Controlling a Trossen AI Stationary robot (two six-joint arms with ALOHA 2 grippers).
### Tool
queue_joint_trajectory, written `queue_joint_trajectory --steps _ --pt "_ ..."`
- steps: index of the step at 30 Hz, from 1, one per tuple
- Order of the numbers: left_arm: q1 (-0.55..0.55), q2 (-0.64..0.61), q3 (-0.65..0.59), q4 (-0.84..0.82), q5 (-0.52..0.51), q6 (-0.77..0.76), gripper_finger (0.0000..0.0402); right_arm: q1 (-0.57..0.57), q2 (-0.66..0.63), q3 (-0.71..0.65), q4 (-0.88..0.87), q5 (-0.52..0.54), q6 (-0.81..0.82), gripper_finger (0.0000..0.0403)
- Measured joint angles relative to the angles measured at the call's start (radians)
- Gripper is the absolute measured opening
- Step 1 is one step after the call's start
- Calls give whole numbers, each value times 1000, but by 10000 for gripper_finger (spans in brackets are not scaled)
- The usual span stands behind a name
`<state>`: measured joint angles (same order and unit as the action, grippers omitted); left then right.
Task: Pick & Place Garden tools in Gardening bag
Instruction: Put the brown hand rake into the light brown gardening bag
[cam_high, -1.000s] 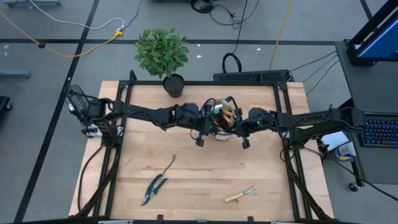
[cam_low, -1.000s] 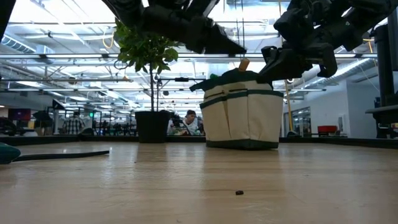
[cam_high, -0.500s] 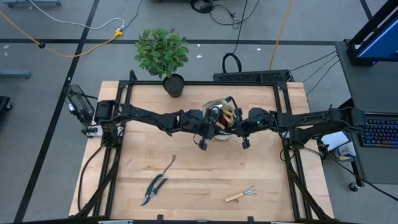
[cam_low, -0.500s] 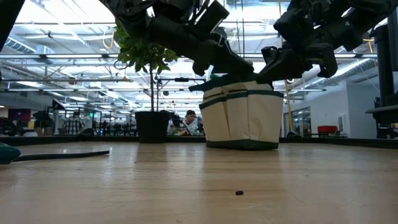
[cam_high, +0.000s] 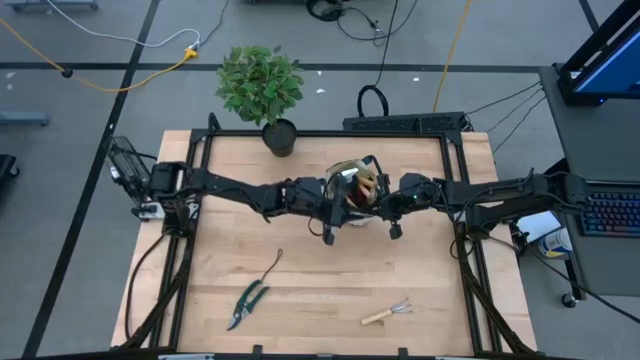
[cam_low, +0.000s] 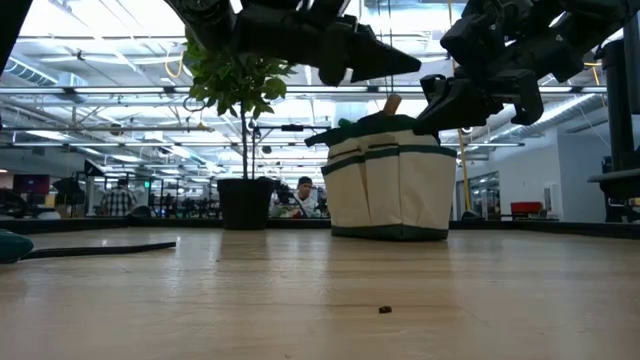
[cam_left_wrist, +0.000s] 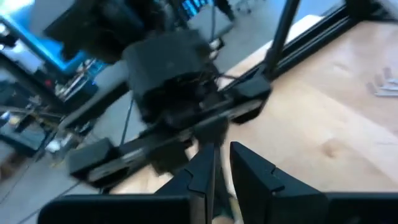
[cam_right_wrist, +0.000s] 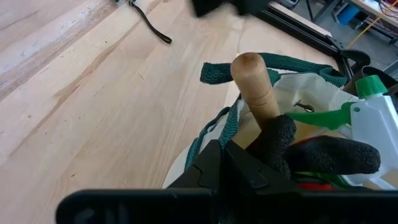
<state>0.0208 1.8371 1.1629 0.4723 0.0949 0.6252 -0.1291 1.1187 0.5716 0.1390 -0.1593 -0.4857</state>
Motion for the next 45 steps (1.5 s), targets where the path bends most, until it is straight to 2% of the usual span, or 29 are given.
queue_joint_trajectory --steps 6,17,24,36,40,45 --pt "20 2 0 -32 -18 -86 55 0 0 0 2 0 0 2" --pt "21 2 0 -88 -17 -86 55 0 0 0 5 0 2 2" --pt "25 1 0 -162 -93 -109 55 0 0 0 6 -1 2 2" --pt "29 1 1 -251 -100 -107 55 0 0 0 5 -2 3 2" --pt "29 -1 1 -230 -104 -105 55 0 0 0 4 -2 3 2" --pt "16 -69 0 -158 -112 -44 55 0 0 0 1 -28 3 2"
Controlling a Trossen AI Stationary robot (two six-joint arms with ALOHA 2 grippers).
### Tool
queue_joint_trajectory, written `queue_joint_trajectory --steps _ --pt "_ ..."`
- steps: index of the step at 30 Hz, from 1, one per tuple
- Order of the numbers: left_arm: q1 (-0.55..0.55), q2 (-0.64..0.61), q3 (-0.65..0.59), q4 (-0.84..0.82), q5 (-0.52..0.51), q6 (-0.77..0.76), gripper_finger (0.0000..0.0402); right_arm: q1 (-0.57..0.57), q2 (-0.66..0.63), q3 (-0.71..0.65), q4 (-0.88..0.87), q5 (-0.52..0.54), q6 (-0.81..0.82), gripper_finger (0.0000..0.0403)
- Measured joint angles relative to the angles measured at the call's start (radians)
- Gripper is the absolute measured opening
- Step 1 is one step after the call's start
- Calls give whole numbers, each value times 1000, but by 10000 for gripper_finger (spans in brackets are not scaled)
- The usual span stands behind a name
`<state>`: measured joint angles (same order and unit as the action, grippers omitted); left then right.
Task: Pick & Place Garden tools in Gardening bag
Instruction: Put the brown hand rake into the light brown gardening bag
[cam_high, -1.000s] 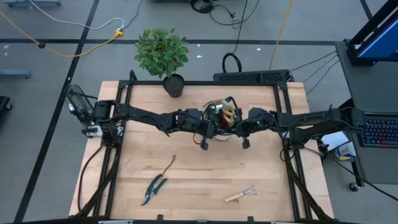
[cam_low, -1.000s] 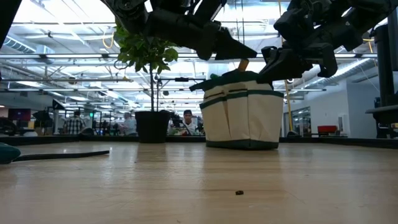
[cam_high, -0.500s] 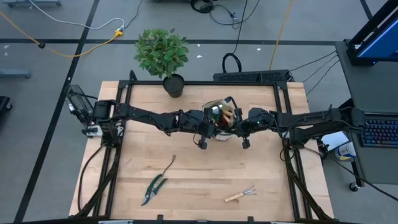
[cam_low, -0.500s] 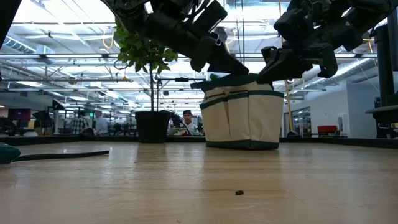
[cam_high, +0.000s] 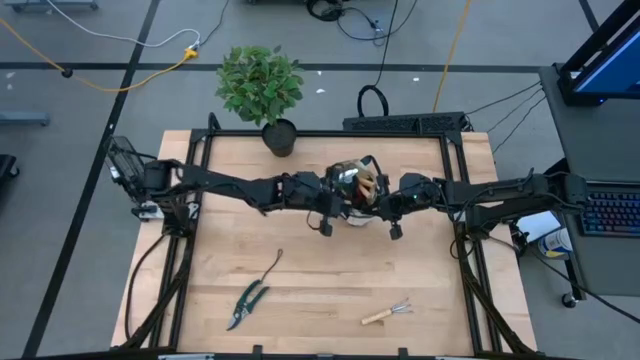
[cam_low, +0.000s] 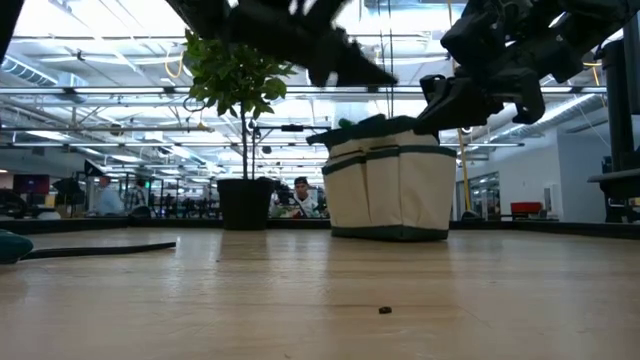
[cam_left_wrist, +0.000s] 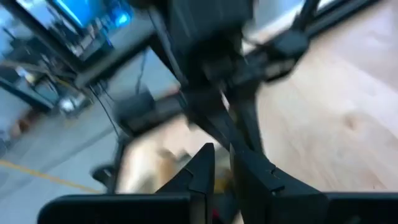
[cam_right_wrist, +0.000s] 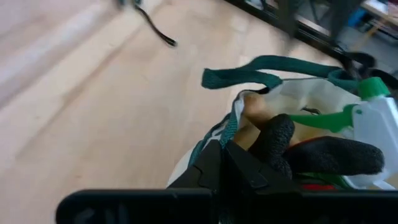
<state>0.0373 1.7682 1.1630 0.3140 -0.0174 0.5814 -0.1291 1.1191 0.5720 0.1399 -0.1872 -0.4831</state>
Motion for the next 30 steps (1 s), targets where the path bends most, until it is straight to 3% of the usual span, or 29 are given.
queue_joint_trajectory --steps 5,13,19,23,30 --pt "-7 -75 0 -112 -24 -14 55 1 0 0 1 -66 0 2" --pt "-9 -118 0 -391 -37 -125 56 0 0 0 7 -49 10 9" --pt "-29 -118 -1 -416 -37 -180 56 1 0 0 34 -49 33 58" --pt "-53 -118 -1 -405 -33 -161 59 22 -1 1 163 -46 20 96" --pt "-80 -118 -1 -398 -35 -166 109 105 -2 1 245 -45 65 153"
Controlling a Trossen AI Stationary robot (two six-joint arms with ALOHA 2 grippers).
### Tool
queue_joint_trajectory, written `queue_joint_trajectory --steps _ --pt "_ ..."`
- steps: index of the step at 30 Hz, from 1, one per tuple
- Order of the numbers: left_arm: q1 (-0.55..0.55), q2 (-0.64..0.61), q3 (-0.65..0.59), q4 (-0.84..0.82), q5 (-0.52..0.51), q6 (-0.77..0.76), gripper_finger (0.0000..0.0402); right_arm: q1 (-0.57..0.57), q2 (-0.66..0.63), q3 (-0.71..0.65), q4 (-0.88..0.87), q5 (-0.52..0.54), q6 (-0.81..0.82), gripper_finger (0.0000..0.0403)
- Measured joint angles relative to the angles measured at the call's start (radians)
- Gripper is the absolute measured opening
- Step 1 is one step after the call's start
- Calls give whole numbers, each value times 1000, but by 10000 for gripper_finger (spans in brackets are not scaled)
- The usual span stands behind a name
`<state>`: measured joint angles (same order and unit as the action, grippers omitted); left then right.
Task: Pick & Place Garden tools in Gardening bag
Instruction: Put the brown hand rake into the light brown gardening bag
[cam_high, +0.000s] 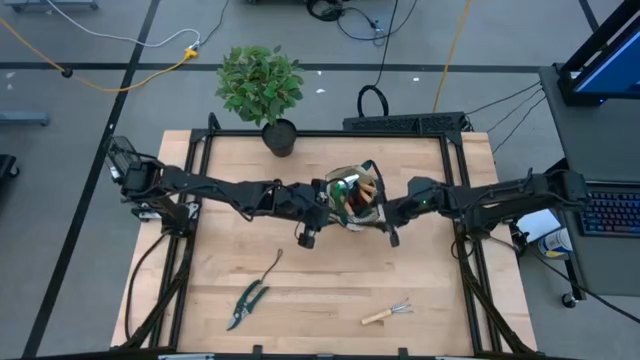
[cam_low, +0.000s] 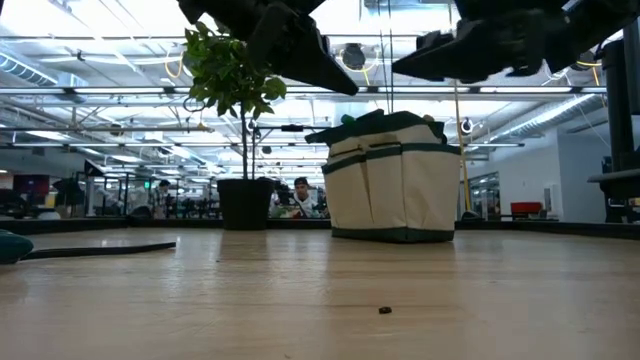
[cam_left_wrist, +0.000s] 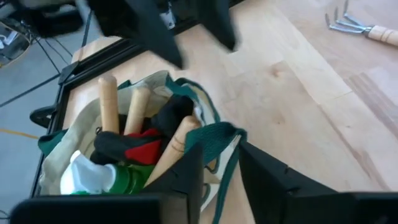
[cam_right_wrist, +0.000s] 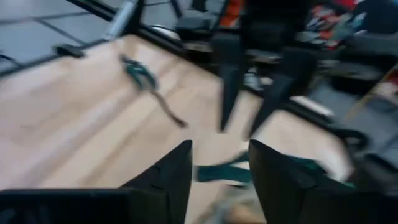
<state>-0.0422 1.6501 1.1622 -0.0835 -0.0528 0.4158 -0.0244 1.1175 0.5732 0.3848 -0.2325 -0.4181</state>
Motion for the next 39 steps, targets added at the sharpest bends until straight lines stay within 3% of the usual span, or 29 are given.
queue_joint_trajectory --steps 4,9,16,22,31,39 --pt "-8 0 0 4 2 -10 143 97 1 0 -46 -1 86 174" --pt "-9 0 0 -1 1 -27 168 249 45 0 -53 -2 257 173" --pt "-9 0 0 -1 1 -64 173 451 185 0 -53 71 472 169" --pt "-4 0 0 2 1 -62 173 567 295 2 -9 68 613 175" --pt "17 0 0 12 -1 -110 173 649 438 203 -300 76 616 172" --pt "21 0 0 5 -1 -111 173 652 541 237 -291 77 671 171"
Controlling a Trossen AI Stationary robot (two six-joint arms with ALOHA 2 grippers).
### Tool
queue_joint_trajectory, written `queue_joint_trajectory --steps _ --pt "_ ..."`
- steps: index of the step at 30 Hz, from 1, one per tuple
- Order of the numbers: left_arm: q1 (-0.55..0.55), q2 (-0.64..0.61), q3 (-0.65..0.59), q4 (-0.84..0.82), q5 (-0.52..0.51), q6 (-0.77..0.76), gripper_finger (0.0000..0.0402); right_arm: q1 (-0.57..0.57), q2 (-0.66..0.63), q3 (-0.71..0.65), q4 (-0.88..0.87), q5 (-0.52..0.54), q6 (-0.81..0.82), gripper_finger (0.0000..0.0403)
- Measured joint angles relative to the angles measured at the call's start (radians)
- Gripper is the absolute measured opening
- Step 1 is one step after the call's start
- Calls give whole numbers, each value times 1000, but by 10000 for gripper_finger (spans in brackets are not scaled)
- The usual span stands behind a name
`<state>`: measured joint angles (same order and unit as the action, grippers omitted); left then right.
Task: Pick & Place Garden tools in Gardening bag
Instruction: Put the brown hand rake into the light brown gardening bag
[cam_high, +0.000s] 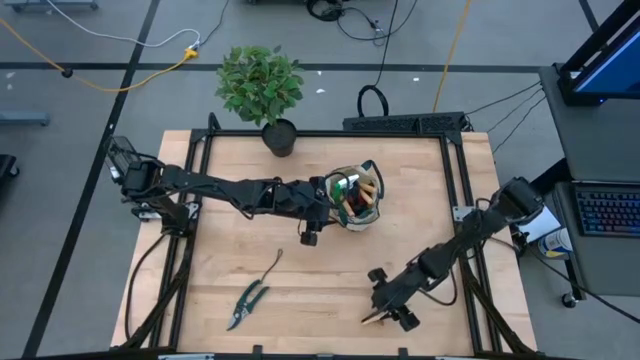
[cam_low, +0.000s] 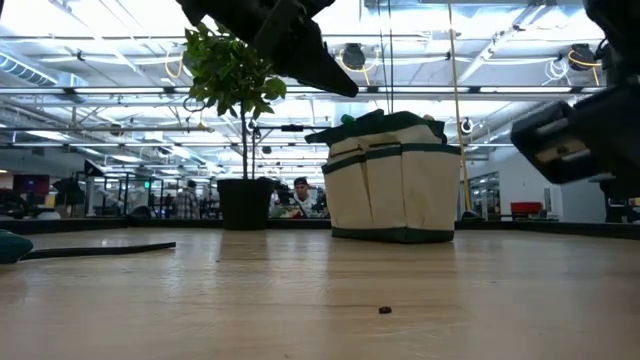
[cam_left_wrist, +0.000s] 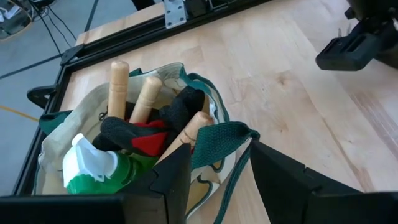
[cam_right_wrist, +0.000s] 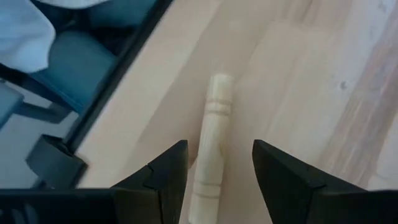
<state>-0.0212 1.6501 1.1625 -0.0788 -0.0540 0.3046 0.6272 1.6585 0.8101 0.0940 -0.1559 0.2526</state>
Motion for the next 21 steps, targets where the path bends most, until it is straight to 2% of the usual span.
queue_joint_trajectory --steps 7,12,15,20,21 --pt "0 0 0 -9 0 0 173 4 72 1 16 4 49 171" --pt "0 0 0 -8 0 0 173 6 90 3 14 54 -39 164" --pt "0 0 0 -8 0 0 173 6 84 1 4 101 -87 137" --pt "0 0 0 -8 0 3 173 -3 72 -1 -6 145 -111 56" --pt "0 0 0 -8 0 3 173 -8 72 -1 -6 146 -108 55"
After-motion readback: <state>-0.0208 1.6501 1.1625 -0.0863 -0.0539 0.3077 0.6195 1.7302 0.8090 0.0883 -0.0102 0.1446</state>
